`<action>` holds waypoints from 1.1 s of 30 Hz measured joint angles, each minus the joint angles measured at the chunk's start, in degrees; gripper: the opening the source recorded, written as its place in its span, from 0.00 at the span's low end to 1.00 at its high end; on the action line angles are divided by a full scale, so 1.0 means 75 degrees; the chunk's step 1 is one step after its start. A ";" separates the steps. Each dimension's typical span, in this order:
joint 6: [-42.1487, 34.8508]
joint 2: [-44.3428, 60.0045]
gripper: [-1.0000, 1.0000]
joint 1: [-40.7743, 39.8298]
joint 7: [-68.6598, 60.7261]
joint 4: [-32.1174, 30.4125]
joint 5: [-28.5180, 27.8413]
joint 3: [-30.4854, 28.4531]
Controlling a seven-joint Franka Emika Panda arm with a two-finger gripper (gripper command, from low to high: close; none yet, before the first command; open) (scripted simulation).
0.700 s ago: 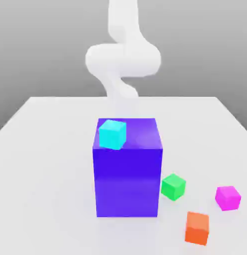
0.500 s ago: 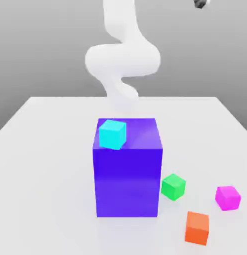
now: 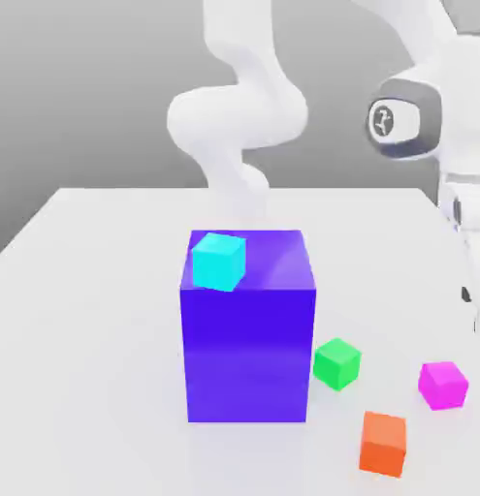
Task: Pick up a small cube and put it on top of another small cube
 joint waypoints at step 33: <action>-0.0087 -0.2024 0.00 -0.0309 -0.0838 -0.2729 0.0440 -0.0597</action>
